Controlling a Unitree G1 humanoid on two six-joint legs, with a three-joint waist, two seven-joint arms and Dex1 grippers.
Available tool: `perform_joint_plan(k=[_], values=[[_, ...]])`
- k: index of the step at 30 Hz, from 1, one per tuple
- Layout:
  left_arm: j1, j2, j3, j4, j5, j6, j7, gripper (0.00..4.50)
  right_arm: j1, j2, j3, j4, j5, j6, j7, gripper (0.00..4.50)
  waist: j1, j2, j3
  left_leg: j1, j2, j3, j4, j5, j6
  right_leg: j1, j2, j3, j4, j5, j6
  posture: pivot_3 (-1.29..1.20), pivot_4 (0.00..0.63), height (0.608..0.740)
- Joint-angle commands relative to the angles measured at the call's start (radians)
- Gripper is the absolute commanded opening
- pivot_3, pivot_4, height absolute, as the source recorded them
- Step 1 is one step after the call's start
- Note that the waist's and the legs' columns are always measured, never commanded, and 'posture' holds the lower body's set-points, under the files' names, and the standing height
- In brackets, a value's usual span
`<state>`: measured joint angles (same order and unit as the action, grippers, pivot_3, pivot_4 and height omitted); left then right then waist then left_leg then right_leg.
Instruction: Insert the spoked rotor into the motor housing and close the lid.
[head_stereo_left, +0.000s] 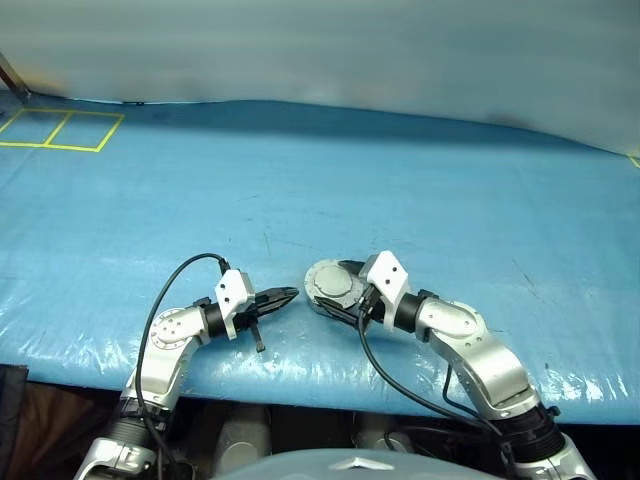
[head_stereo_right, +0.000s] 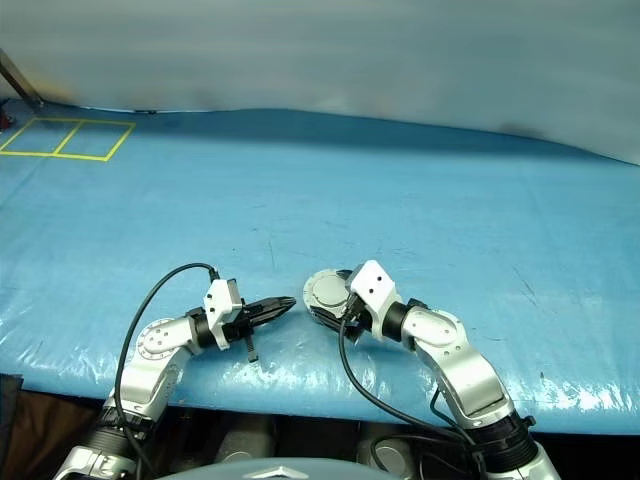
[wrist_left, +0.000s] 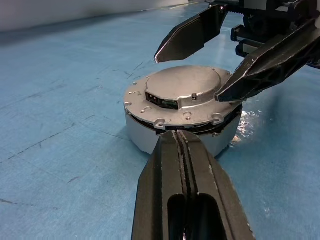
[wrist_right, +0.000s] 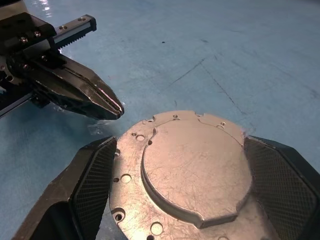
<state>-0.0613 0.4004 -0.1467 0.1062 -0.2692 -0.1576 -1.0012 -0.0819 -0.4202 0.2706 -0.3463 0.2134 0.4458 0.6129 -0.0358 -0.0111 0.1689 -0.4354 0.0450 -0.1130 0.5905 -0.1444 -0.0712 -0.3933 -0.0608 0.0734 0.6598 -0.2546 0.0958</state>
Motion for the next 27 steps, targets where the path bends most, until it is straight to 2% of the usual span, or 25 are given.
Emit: perform_joint_plan(k=[1,7,10,12,27], values=[[0.007,-0.001,0.004,-0.015,-0.013,-0.016,-0.010,0.00,-0.019,0.021,-0.006,0.017,-0.008,-0.019,-0.011,4.25,0.000,0.000,0.000,0.000,0.000,0.000,0.000,0.000,0.000,0.000,0.000,0.000,0.000,0.000,0.000,0.00,0.150,0.740],[0.020,-0.004,-0.005,-0.024,-0.006,-0.014,-0.010,0.00,-0.015,0.034,-0.009,0.043,-0.015,-0.027,-0.007,4.25,-0.001,0.000,0.000,0.000,0.000,0.000,-0.001,0.000,0.000,0.000,0.000,0.000,0.000,0.000,0.000,0.00,0.150,0.740],[0.021,-0.007,-0.006,-0.027,-0.009,-0.013,-0.009,0.00,-0.011,0.029,-0.011,0.043,-0.013,-0.030,0.000,3.64,-0.001,0.000,0.000,0.001,0.000,0.000,-0.001,0.000,0.000,0.000,0.000,0.000,0.000,0.000,0.000,0.00,0.150,0.740],[0.022,-0.006,-0.005,-0.027,-0.008,-0.012,-0.009,0.00,-0.010,0.027,-0.014,0.041,-0.011,-0.031,0.004,3.04,-0.001,0.000,0.000,0.001,0.000,0.000,-0.001,0.000,0.000,0.000,0.000,0.000,0.000,0.000,0.000,0.00,0.150,0.740],[0.043,-0.008,-0.021,-0.043,-0.014,0.015,-0.007,0.00,-0.026,0.025,-0.013,0.031,-0.020,-0.029,0.003,3.03,-0.001,0.000,0.000,0.001,0.000,0.000,-0.001,0.000,0.000,0.000,0.000,0.000,0.000,0.000,0.000,0.00,0.150,0.740]])
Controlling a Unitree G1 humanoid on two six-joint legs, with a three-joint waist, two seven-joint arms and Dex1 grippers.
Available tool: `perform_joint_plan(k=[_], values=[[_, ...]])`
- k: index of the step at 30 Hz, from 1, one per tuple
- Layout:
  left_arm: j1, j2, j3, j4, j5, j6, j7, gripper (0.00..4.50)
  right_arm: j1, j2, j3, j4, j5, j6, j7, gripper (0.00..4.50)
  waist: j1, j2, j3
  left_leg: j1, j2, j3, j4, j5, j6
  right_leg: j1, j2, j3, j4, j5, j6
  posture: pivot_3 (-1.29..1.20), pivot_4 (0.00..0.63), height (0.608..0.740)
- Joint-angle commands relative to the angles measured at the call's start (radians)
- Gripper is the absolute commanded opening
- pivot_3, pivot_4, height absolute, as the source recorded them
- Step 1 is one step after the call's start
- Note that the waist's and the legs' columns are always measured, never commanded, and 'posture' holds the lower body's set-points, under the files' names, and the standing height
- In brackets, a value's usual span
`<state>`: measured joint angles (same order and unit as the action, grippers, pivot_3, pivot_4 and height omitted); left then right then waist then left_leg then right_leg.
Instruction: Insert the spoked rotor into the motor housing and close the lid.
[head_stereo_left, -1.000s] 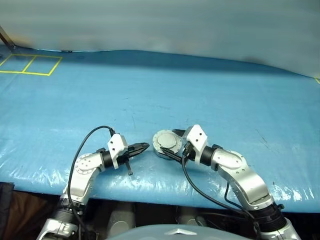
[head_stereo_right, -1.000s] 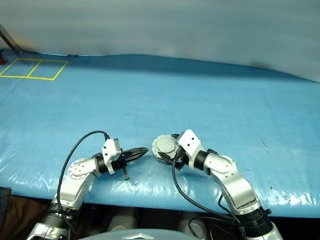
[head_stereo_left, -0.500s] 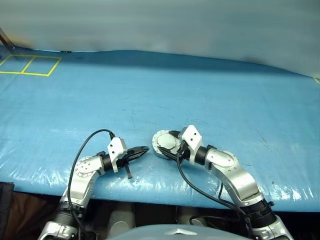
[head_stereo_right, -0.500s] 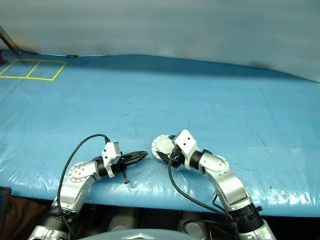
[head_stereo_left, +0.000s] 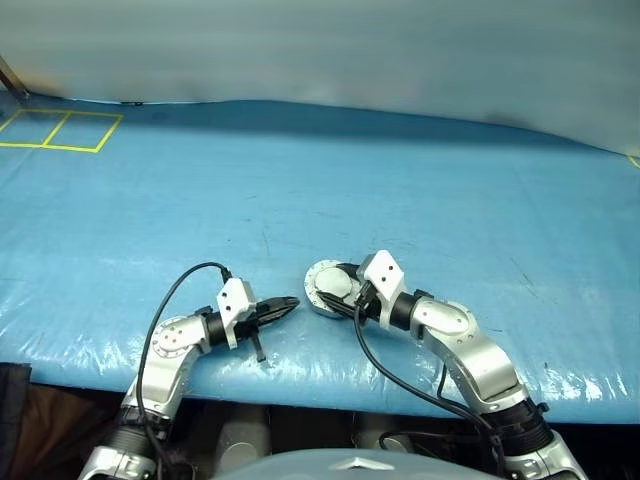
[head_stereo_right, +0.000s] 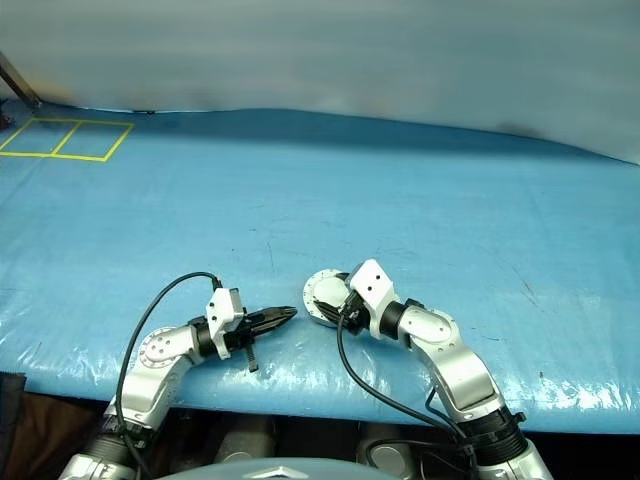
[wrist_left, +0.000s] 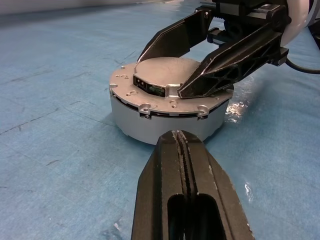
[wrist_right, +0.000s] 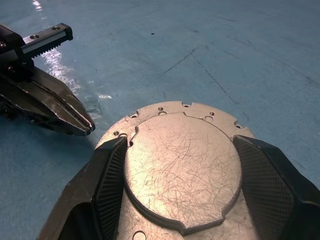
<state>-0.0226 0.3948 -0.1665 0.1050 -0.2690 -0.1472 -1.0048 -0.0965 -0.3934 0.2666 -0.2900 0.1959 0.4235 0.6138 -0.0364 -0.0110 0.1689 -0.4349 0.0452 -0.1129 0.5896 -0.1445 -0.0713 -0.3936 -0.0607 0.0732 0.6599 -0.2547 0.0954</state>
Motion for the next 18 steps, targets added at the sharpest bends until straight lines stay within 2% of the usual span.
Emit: perform_joint_plan(k=[1,18], values=[[0.005,-0.001,-0.002,-0.043,-0.014,0.007,-0.004,0.00,-0.012,-0.003,-0.010,-0.024,-0.002,-0.006,0.003,3.03,0.000,0.000,0.000,0.000,0.000,0.000,0.000,0.000,0.000,0.000,0.000,0.000,0.000,0.000,0.000,0.00,0.150,0.740],[0.006,-0.013,-0.006,-0.043,-0.012,0.013,0.004,0.00,-0.053,-0.022,0.015,0.020,-0.063,0.042,-0.003,3.03,0.000,0.000,0.000,0.000,0.000,0.000,0.000,0.000,0.000,0.000,0.000,0.000,0.000,0.000,0.000,0.00,0.150,0.740]])
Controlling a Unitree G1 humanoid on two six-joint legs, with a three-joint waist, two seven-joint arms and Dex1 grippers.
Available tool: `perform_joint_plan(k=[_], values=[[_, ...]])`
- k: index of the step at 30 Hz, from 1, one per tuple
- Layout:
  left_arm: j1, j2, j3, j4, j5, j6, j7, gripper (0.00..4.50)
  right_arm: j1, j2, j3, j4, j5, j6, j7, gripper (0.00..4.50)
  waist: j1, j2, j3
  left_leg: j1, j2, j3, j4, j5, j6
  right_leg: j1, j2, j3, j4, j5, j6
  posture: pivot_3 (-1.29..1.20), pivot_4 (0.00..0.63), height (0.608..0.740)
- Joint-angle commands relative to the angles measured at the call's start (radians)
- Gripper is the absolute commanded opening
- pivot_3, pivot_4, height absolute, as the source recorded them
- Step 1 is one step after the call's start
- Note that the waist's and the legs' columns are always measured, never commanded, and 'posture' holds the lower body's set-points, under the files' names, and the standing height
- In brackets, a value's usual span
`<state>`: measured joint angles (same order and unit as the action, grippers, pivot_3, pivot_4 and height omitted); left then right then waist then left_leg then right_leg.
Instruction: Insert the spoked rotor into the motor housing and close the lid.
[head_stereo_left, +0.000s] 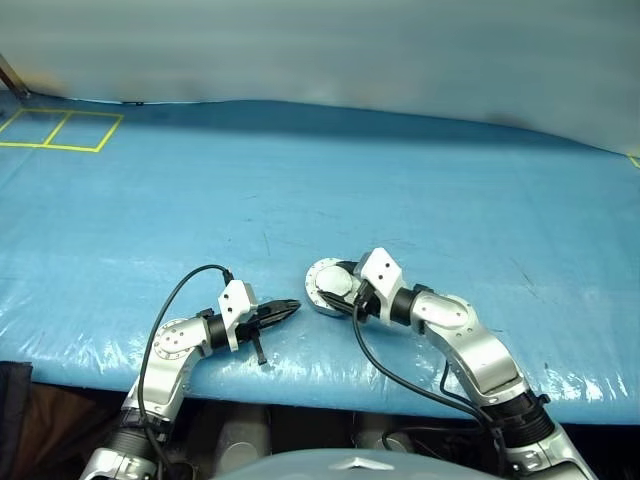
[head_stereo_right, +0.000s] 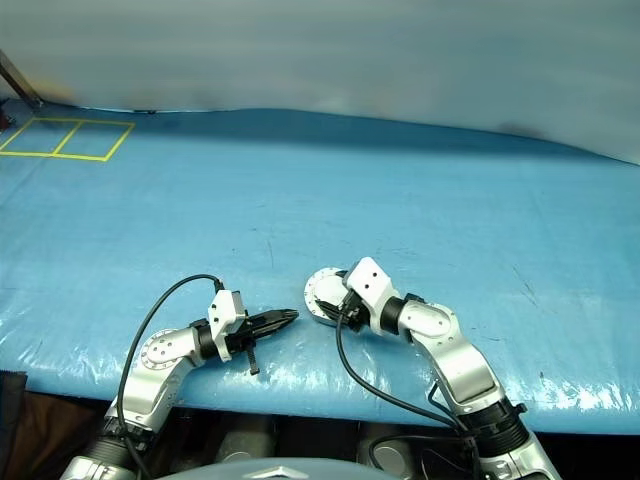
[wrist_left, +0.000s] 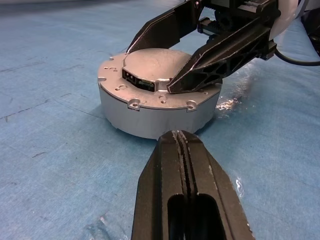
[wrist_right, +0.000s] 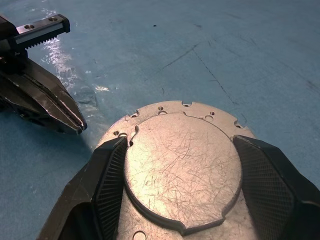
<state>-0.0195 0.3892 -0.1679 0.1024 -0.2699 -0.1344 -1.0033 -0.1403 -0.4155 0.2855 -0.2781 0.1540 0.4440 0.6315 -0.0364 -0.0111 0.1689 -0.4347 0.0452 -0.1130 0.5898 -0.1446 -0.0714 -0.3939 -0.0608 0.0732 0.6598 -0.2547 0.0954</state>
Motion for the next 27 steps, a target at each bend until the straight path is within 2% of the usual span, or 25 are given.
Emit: perform_joint_plan(k=[1,7,12,19,27], values=[[0.004,-0.009,-0.005,-0.041,-0.010,0.002,0.005,0.00,-0.009,-0.002,0.000,0.009,-0.023,0.031,-0.020,3.03,0.000,0.000,0.000,0.000,0.000,0.000,0.000,0.000,0.000,0.000,0.000,0.000,0.000,0.000,0.000,0.00,0.150,0.740],[0.011,-0.026,0.007,-0.050,-0.025,0.027,0.029,0.00,-0.004,-0.011,0.015,0.024,-0.048,0.090,-0.035,3.03,0.000,0.000,0.000,0.004,0.000,0.000,0.000,-0.002,-0.004,-0.001,0.000,0.000,0.000,0.000,0.000,0.00,0.150,0.740],[-0.023,-0.076,0.036,-0.057,-0.066,0.081,0.096,0.00,0.002,-0.013,0.019,0.023,-0.049,0.099,-0.037,3.03,0.000,-0.001,-0.001,0.004,0.000,0.000,0.001,-0.004,-0.006,-0.001,-0.001,0.000,0.000,0.000,0.000,0.00,0.150,0.740],[-0.122,-0.144,0.007,0.037,-0.005,0.066,0.156,0.00,0.007,-0.013,0.018,0.014,-0.048,0.103,-0.043,3.03,0.000,-0.002,-0.003,0.004,0.000,0.000,0.003,-0.003,-0.004,0.000,-0.001,-0.001,-0.001,0.000,0.000,0.00,0.150,0.740],[-0.141,-0.141,-0.032,0.075,0.061,0.089,0.174,0.00,0.019,-0.015,0.004,-0.002,-0.049,0.108,-0.058,3.03,0.001,-0.002,-0.003,0.004,0.000,0.000,0.001,-0.001,-0.002,0.000,-0.001,-0.001,-0.001,0.000,0.000,0.00,0.150,0.740]])
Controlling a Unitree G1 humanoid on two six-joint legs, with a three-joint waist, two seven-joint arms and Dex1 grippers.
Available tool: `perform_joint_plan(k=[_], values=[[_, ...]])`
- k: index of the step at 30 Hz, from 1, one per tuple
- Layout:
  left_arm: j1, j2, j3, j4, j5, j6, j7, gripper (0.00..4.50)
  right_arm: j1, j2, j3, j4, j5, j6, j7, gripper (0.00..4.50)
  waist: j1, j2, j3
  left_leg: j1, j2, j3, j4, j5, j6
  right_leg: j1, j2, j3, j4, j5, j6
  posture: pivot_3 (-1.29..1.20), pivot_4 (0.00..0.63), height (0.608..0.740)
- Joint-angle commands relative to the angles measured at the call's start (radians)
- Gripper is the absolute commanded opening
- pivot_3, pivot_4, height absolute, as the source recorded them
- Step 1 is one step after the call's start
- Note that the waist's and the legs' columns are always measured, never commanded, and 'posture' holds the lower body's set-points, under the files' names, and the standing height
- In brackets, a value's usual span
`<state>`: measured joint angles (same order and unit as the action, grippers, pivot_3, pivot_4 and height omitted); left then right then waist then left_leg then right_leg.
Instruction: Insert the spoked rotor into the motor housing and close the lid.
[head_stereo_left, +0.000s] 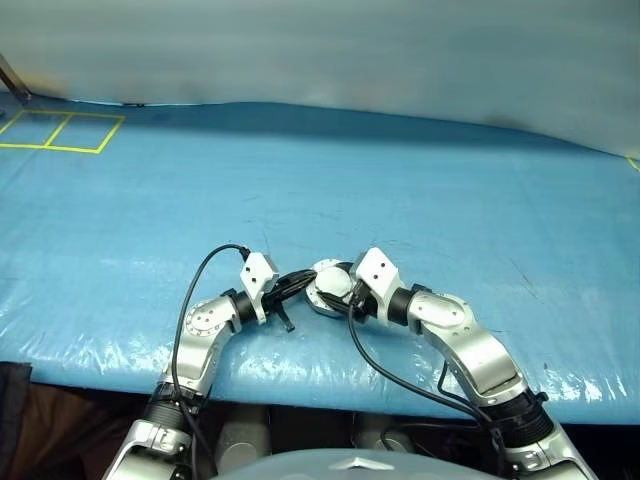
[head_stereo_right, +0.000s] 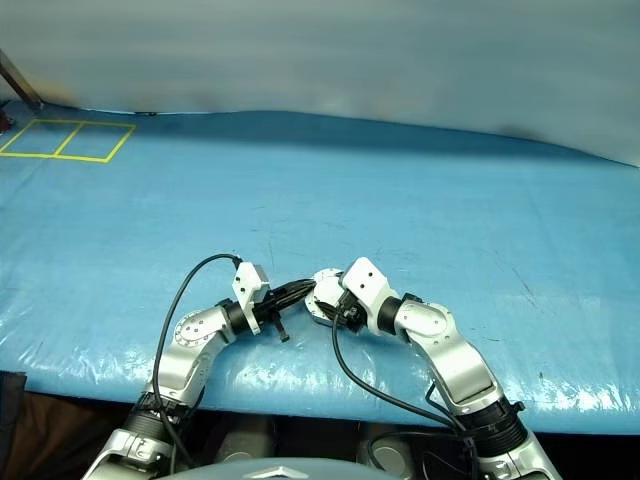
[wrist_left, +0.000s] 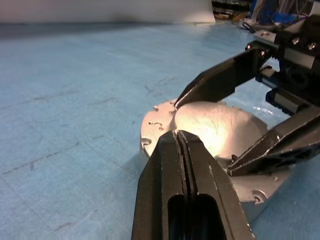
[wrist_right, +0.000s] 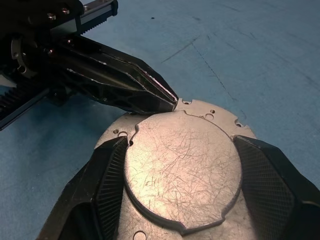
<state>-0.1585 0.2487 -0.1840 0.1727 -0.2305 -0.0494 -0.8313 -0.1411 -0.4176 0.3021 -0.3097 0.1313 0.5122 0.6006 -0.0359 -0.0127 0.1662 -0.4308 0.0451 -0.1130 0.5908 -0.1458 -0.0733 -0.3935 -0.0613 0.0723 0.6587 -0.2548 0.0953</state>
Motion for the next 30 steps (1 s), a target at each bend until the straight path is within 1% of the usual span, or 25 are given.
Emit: perform_joint_plan(k=[1,3,5,12,14,15,16,17,19,21,25,30], values=[[0.002,0.005,-0.020,0.009,0.033,0.008,0.006,0.00,0.022,-0.011,-0.016,0.028,-0.024,0.041,-0.031,3.03,0.001,0.000,0.000,0.000,0.000,0.000,0.000,0.000,0.000,0.000,0.000,0.000,0.000,0.000,0.000,0.00,0.150,0.740],[0.007,0.018,-0.034,0.014,0.056,0.019,0.003,0.00,0.025,-0.009,-0.018,0.027,-0.020,0.042,-0.035,3.03,0.002,-0.001,-0.001,0.000,0.000,0.000,0.000,-0.002,-0.003,0.000,0.000,0.000,-0.001,0.000,0.000,0.00,0.150,0.740],[0.018,0.025,-0.044,0.001,0.048,0.042,-0.016,0.00,0.025,-0.008,-0.018,0.026,-0.018,0.042,-0.037,3.03,0.003,-0.001,-0.002,0.000,0.000,0.000,0.000,-0.003,-0.005,0.000,0.000,0.000,-0.001,0.000,0.000,0.00,0.150,0.740],[0.031,0.036,-0.060,-0.009,0.057,0.069,-0.016,0.00,0.021,-0.001,-0.028,0.026,0.000,0.051,-0.032,3.03,0.007,-0.001,-0.004,0.000,0.000,0.000,0.000,-0.003,-0.004,0.000,0.000,0.000,-0.002,0.000,0.000,0.00,0.150,0.740],[0.023,0.034,-0.059,-0.004,0.057,0.068,-0.017,0.00,0.019,0.002,-0.034,0.026,0.006,0.054,-0.030,3.75,0.008,-0.002,-0.005,0.000,0.000,0.000,0.000,-0.003,-0.005,0.000,0.000,0.000,-0.002,0.000,0.000,0.00,0.150,0.740],[0.020,0.033,-0.058,-0.002,0.057,0.066,-0.016,0.00,0.018,0.001,-0.035,0.024,0.007,0.052,-0.029,3.99,0.008,-0.002,-0.005,0.000,0.000,0.000,0.000,-0.003,-0.005,0.001,0.000,0.000,-0.002,0.000,0.000,0.00,0.150,0.740],[0.019,0.033,-0.059,-0.001,0.057,0.065,-0.017,0.00,0.020,0.005,-0.041,0.017,0.012,0.043,-0.029,4.37,0.009,-0.002,-0.005,0.000,0.000,0.000,0.000,-0.003,-0.005,0.001,-0.001,0.000,-0.002,0.000,0.000,0.00,0.150,0.740],[0.019,0.033,-0.059,-0.001,0.056,0.064,-0.018,0.00,0.023,0.011,-0.051,0.010,0.020,0.039,-0.032,4.48,0.009,-0.002,-0.005,0.000,0.000,0.000,0.000,-0.003,-0.005,0.001,-0.001,0.000,-0.003,0.000,0.000,0.00,0.150,0.740],[0.017,0.034,-0.060,0.002,0.058,0.063,-0.020,0.00,0.029,0.023,-0.074,-0.012,0.034,0.037,-0.044,4.48,0.010,-0.002,-0.005,0.000,0.000,0.000,0.000,-0.004,-0.005,0.001,-0.001,0.000,-0.003,0.000,0.000,0.00,0.150,0.740],[0.016,0.036,-0.063,0.004,0.061,0.062,-0.024,0.00,0.044,0.043,-0.118,-0.053,0.082,0.044,-0.045,4.48,0.013,-0.002,-0.005,0.000,0.000,0.000,-0.001,-0.003,-0.005,0.000,-0.001,-0.001,-0.003,0.000,0.000,0.00,0.150,0.740],[0.019,0.035,-0.065,0.008,0.062,0.058,-0.029,0.00,0.077,0.103,-0.235,-0.125,0.250,0.117,-0.044,4.48,0.015,-0.001,-0.005,-0.002,0.000,0.000,-0.001,-0.002,-0.002,-0.001,-0.001,-0.001,-0.004,0.000,0.000,0.00,0.150,0.740],[0.025,0.032,-0.068,0.013,0.069,0.044,-0.029,0.00,0.116,0.159,-0.384,-0.144,0.441,0.244,-0.089,4.48,0.016,-0.001,-0.005,-0.003,0.000,0.000,-0.002,-0.002,-0.002,0.000,-0.001,-0.001,-0.007,0.000,0.000,0.00,0.150,0.740]])
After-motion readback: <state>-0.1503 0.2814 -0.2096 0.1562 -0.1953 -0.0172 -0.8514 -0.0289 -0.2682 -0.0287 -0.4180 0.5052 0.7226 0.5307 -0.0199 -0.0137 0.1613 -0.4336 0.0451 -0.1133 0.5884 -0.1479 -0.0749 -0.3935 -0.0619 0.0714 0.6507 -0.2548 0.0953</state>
